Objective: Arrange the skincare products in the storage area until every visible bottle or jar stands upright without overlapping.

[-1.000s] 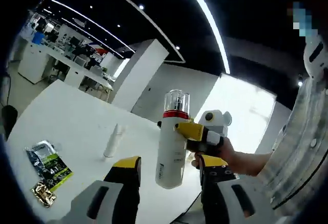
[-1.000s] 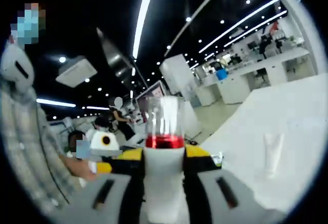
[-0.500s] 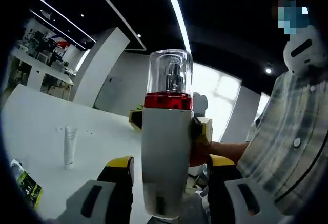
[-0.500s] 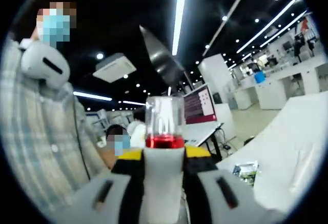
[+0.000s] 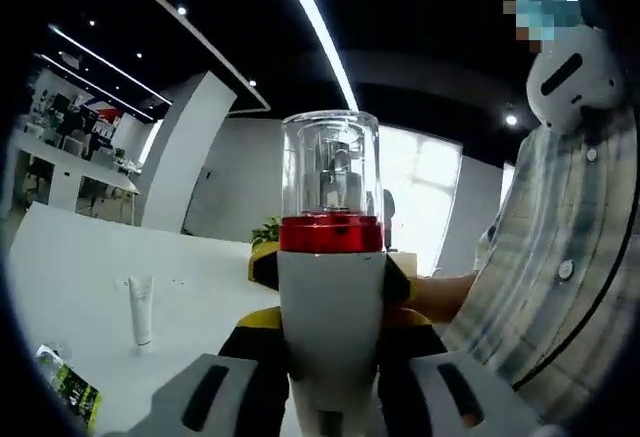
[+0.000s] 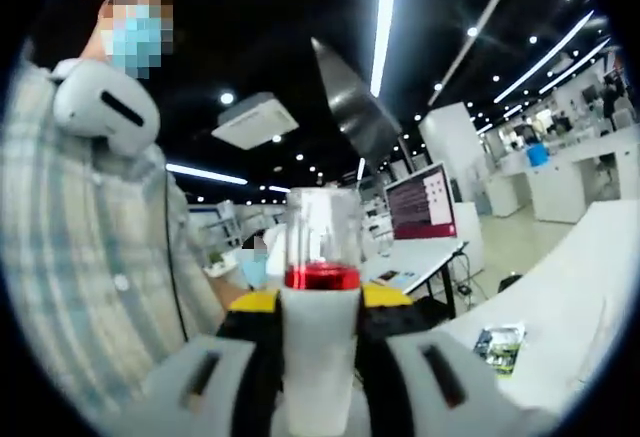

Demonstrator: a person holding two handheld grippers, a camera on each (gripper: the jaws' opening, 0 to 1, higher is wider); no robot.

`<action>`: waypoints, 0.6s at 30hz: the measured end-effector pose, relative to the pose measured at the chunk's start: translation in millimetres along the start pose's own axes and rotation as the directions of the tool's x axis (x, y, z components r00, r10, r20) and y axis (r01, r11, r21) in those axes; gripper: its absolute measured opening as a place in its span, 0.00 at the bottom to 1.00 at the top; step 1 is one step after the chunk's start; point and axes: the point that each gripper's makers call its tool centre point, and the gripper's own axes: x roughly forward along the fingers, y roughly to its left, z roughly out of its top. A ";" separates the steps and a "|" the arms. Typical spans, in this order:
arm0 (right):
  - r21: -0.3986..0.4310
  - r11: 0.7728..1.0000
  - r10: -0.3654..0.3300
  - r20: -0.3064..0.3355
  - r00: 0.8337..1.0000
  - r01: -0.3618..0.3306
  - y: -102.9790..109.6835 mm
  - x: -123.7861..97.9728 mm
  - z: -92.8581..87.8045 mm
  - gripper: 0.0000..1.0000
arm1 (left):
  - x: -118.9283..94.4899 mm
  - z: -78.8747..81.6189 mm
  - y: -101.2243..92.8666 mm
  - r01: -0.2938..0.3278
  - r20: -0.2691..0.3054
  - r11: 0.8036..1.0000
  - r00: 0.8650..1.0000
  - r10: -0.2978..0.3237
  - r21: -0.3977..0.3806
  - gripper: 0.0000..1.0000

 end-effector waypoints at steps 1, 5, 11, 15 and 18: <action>0.001 1.000 0.002 0.000 1.000 -0.002 0.4 0.3 0.1 0.27 | -0.3 0.4 0.3 -0.009 -0.002 1.000 1.000 0.009 0.003 0.32; -0.009 1.000 0.007 -0.032 0.999 -0.007 2.6 1.1 -3.8 0.27 | -2.0 -3.7 0.7 -0.046 -0.023 0.999 0.999 0.046 0.026 0.32; 0.016 1.000 0.011 -0.063 0.998 -0.010 5.9 5.8 -10.0 0.28 | -9.9 -7.4 -2.2 -0.090 0.005 0.996 0.996 0.090 -0.002 0.31; 0.045 0.999 0.013 -0.110 0.994 -0.008 9.5 14.3 -15.6 0.28 | -19.5 -10.4 -4.2 -0.131 0.012 0.991 0.991 0.132 -0.006 0.31; 0.058 0.998 0.002 -0.148 0.989 0.007 10.8 22.4 -21.9 0.28 | -29.8 -13.8 -3.6 -0.170 0.007 0.985 0.985 0.170 -0.004 0.31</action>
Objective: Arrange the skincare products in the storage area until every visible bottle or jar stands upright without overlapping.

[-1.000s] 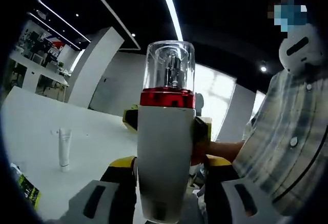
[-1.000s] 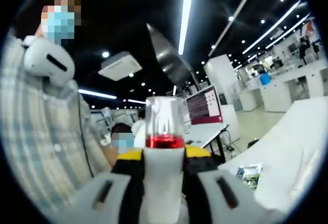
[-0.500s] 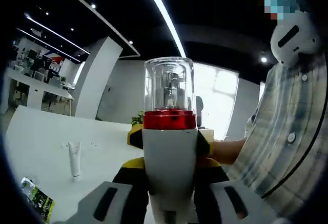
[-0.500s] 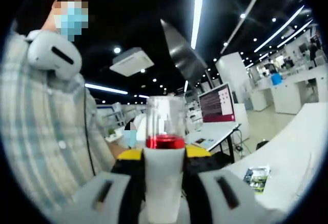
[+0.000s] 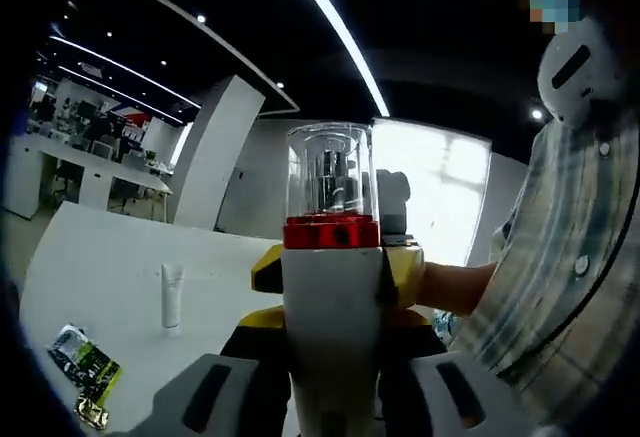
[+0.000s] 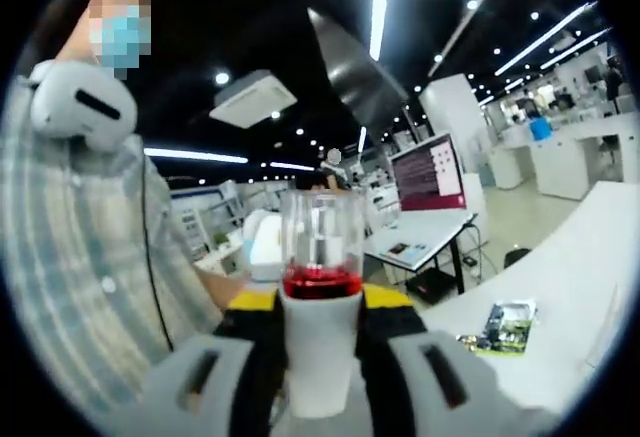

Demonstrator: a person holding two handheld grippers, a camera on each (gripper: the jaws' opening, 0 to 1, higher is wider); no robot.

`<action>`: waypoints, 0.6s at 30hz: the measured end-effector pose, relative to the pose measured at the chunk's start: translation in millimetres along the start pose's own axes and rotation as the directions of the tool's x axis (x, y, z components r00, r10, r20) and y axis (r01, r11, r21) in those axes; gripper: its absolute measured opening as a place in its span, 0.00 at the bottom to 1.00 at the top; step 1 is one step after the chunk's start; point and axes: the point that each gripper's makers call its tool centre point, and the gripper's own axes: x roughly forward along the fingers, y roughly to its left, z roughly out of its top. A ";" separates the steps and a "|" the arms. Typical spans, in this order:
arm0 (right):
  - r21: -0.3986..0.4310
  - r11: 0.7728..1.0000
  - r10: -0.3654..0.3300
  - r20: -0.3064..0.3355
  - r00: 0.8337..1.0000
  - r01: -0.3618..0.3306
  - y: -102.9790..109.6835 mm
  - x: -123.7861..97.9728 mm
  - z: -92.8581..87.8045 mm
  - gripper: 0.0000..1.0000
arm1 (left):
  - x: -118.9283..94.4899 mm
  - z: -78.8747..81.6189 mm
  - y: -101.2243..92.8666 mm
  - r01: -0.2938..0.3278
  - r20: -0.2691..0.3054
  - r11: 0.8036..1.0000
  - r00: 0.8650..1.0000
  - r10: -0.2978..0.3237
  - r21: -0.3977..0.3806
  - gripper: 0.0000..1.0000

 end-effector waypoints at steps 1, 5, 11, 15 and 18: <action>-0.005 1.000 0.001 -0.006 1.000 -0.001 2.0 3.0 -0.2 0.28 | -1.2 -0.2 0.1 -0.004 0.000 1.000 1.000 0.004 0.002 0.31; -0.013 1.000 0.003 -0.028 1.000 -0.004 5.7 15.0 -1.5 0.29 | -15.4 -0.3 3.4 -0.063 0.021 0.998 0.998 0.062 0.014 0.31; -0.020 0.997 -0.070 -0.059 0.996 0.069 -3.0 34.9 1.5 0.30 | -31.9 5.9 21.9 -0.183 0.058 0.983 0.982 0.181 0.025 0.31; -0.025 0.993 -0.118 -0.058 0.991 0.117 -8.5 44.5 5.2 0.31 | -39.8 10.6 31.8 -0.254 0.064 0.966 0.966 0.251 0.049 0.31; -0.062 0.986 -0.157 -0.093 0.983 0.152 -12.2 48.8 1.7 0.31 | -43.9 8.3 37.9 -0.292 0.051 0.954 0.956 0.288 0.072 0.31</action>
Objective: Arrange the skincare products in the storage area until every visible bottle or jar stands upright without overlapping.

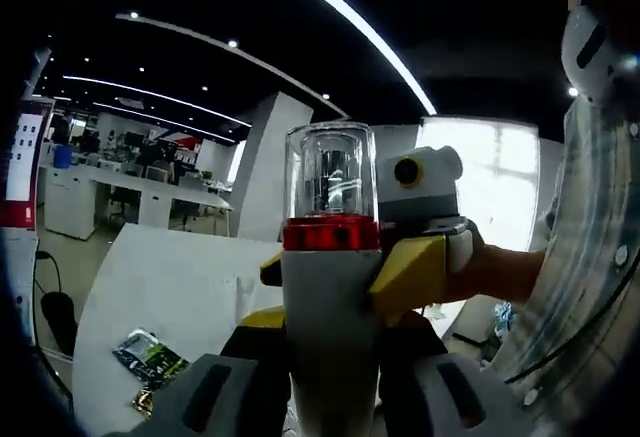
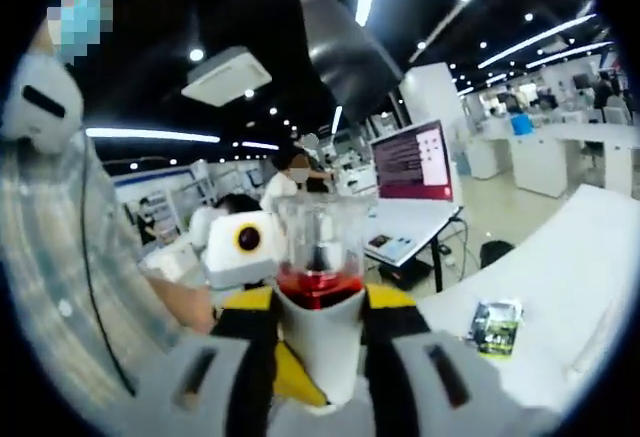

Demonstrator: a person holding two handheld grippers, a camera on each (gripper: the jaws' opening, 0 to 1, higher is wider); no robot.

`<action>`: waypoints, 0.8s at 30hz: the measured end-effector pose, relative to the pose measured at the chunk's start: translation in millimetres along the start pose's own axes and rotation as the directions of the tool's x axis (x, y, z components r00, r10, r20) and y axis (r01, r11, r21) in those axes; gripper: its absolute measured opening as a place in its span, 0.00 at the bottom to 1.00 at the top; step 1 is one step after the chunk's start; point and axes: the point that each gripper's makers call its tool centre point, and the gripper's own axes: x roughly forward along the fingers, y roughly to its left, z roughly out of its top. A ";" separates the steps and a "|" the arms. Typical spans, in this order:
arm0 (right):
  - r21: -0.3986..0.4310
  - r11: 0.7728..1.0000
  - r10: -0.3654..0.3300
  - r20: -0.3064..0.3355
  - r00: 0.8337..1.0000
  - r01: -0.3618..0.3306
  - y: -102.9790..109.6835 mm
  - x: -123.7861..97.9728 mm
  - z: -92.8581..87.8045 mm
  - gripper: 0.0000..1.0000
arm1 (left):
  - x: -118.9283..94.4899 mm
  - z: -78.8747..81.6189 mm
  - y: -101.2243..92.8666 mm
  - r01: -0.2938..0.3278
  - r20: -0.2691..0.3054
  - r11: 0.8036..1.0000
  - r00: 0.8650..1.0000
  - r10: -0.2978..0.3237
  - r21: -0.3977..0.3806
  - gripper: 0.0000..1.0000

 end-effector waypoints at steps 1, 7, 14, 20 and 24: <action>-0.005 1.000 -0.008 -0.007 1.000 0.007 -0.6 1.7 -0.9 0.31 | -0.2 -1.0 1.3 -0.008 -0.003 1.000 1.000 0.008 0.000 0.31; 0.001 0.998 -0.070 -0.029 0.997 0.070 -7.4 4.2 -8.2 0.32 | 2.8 -7.9 6.4 -0.023 -0.013 1.000 1.000 0.023 -0.012 0.31; 0.037 0.987 -0.154 0.005 0.988 0.154 -22.5 1.4 -6.1 0.33 | 14.1 -6.5 13.2 -0.029 -0.034 1.000 0.999 0.029 -0.009 0.31; 0.039 0.982 -0.183 0.009 0.983 0.183 -30.1 1.7 -4.5 0.33 | 17.5 -5.6 17.7 -0.042 -0.043 0.999 0.998 0.042 -0.006 0.31; 0.019 0.981 -0.195 -0.002 0.981 0.195 -32.8 5.6 -8.6 0.33 | 16.8 -7.8 20.9 -0.055 -0.043 0.998 0.998 0.054 -0.022 0.31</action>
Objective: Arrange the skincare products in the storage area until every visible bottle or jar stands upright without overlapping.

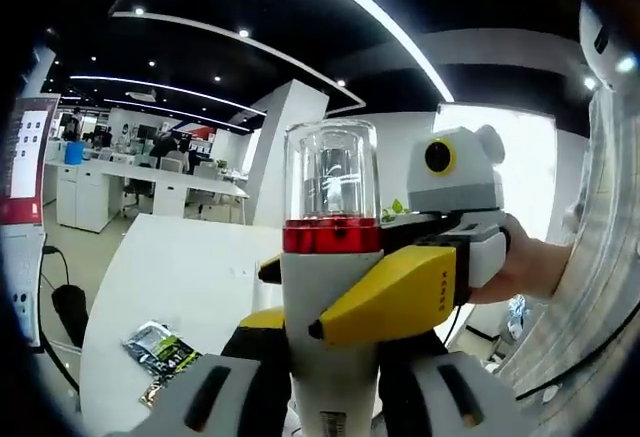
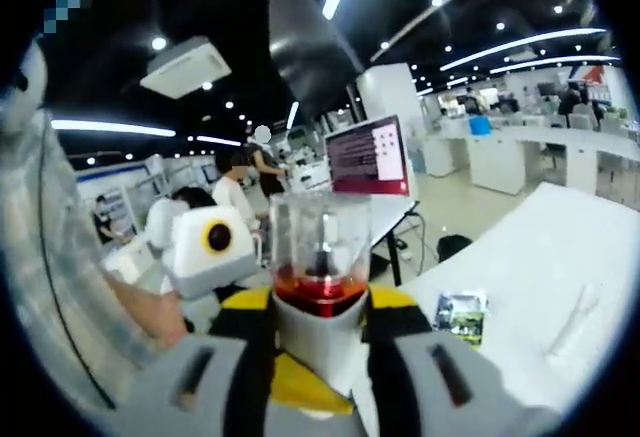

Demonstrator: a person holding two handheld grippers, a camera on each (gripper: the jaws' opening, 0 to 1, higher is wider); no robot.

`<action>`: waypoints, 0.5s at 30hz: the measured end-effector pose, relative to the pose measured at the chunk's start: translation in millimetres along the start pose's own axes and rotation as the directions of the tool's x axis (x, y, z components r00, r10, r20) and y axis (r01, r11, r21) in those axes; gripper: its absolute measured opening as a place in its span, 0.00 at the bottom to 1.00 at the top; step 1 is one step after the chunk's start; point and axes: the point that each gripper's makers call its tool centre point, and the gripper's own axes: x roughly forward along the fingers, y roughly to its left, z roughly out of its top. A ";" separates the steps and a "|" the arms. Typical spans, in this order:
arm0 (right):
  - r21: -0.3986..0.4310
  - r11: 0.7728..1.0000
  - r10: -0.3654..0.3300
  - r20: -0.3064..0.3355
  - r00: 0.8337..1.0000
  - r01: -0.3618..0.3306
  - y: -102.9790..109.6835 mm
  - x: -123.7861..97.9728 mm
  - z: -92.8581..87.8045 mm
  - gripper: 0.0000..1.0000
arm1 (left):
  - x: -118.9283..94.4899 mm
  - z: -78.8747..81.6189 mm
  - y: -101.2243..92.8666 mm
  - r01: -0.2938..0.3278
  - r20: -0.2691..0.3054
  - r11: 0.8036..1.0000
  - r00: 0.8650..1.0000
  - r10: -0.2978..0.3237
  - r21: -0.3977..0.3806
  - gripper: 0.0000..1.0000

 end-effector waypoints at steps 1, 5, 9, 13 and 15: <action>0.008 1.000 0.000 -0.004 1.000 0.000 -1.0 0.8 -2.2 0.34 | -0.4 -1.8 0.7 -0.006 -0.004 1.000 1.000 0.006 -0.005 0.31; 0.029 1.000 0.006 -0.008 1.000 -0.006 0.4 2.2 -6.5 0.34 | -3.3 -5.4 0.8 -0.017 -0.004 1.000 1.000 0.017 -0.011 0.31; 0.028 1.000 -0.003 -0.021 1.000 0.004 0.5 3.0 -9.1 0.33 | -3.1 -7.4 1.4 -0.024 -0.010 1.000 1.000 0.024 -0.007 0.31; -0.015 1.000 -0.016 -0.007 1.000 0.016 3.9 -2.1 -5.8 0.32 | -2.1 -4.3 -2.6 -0.015 0.015 1.000 1.000 0.015 0.004 0.31; -0.012 1.000 -0.023 -0.002 1.000 0.023 2.7 -4.8 -4.8 0.31 | -0.4 -2.3 -4.3 -0.011 0.028 1.000 1.000 0.010 0.020 0.32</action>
